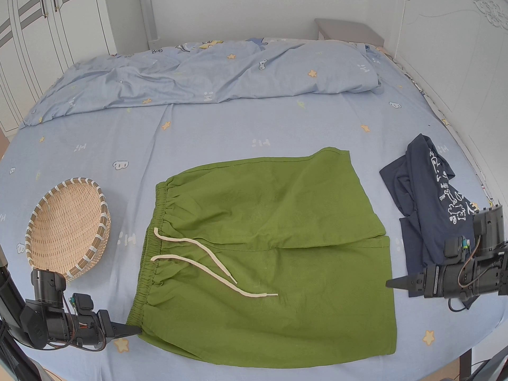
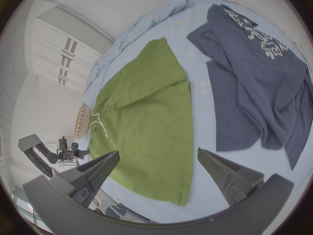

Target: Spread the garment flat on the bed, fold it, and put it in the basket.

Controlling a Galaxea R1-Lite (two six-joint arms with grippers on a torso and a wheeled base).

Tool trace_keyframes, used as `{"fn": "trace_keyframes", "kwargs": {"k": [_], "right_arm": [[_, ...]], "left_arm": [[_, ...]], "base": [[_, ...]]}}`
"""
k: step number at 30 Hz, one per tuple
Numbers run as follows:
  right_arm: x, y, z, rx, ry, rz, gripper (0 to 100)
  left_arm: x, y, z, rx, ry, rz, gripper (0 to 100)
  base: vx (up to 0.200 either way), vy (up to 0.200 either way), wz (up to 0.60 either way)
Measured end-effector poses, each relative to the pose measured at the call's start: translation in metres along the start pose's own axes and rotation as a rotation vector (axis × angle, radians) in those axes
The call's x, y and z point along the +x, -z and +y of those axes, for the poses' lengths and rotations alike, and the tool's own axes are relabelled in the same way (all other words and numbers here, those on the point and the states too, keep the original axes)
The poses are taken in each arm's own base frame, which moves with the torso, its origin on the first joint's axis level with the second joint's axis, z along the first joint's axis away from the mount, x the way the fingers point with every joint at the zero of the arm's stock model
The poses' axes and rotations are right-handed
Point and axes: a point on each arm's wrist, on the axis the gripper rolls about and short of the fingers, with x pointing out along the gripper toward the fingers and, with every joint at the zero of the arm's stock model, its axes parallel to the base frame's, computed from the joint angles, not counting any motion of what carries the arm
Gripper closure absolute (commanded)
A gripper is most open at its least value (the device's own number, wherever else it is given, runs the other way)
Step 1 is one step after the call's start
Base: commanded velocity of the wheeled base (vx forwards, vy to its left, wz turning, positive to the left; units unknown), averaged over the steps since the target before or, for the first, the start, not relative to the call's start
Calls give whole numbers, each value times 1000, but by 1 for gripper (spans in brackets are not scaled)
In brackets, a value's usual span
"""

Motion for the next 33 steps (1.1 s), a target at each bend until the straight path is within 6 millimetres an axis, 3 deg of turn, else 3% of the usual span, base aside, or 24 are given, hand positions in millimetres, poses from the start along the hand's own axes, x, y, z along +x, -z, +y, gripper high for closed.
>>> {"fn": "trace_keyframes", "kwargs": {"k": [9, 14, 21, 33], "right_arm": [[-1, 56, -19, 51, 49, 177, 0], [-3, 76, -24, 36, 17, 260, 0], [5, 81, -29, 21, -28, 285, 0], [41, 83, -44, -14, -89, 273, 0]], "left_arm": [[-9, 9, -1, -16, -21, 31, 100], [-10, 10, 0, 6, -28, 32, 100], [-15, 10, 5, 62, -44, 17, 100], [-16, 9, 9, 65, -52, 7, 100]], "base": [[0, 0, 0], [0, 0, 0], [0, 0, 0], [0, 0, 0]]}}
